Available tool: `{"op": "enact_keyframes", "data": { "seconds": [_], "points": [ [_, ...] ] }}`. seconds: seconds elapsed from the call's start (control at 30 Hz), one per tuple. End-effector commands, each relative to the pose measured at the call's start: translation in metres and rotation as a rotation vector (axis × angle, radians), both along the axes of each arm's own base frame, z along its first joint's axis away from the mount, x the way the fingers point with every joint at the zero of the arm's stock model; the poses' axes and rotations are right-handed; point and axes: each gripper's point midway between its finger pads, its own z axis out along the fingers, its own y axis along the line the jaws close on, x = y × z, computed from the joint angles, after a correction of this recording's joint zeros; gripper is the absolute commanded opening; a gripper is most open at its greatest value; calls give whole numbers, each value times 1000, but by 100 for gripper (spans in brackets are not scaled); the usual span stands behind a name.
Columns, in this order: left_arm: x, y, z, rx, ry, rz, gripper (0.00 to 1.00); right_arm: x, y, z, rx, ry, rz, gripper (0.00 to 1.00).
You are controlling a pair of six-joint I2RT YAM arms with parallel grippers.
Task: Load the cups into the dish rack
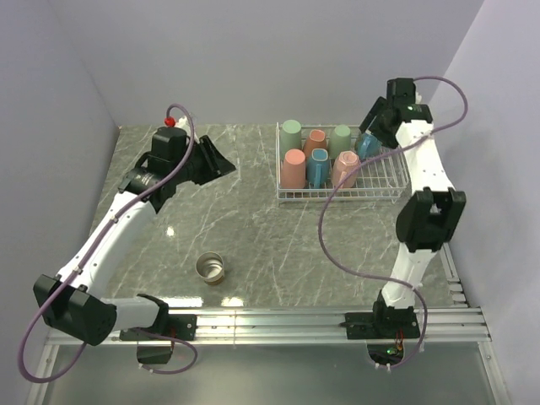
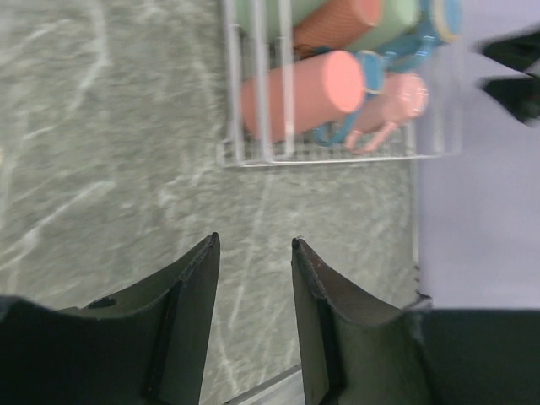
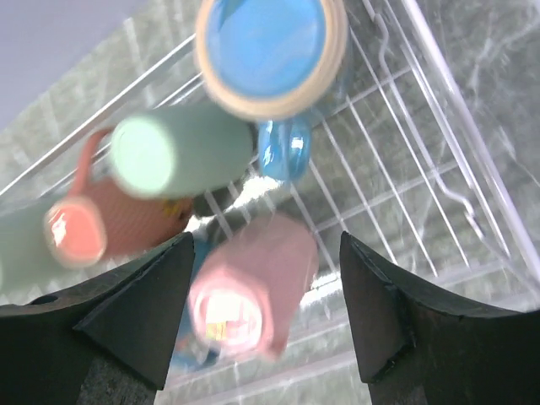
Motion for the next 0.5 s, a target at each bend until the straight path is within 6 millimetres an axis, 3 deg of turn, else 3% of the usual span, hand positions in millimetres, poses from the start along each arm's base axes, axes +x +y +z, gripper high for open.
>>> {"op": "enact_keyframes", "data": {
  "seconds": [0.0,0.07,0.2,0.3,0.47],
  "points": [
    [5,29,-19,154,63,109,44,-34,13,73,47,-170,40,77],
    [-4,37,-43,217,160,120,43,-45,19,85,76,-223,62,77],
    [-33,45,-97,333,365,97,37,-88,29,98,110,-277,100,77],
    [-65,38,-120,382,460,44,37,-111,32,101,117,-299,119,77],
    [-113,18,-135,412,545,-27,37,-138,41,110,160,-325,143,77]
  ]
}}
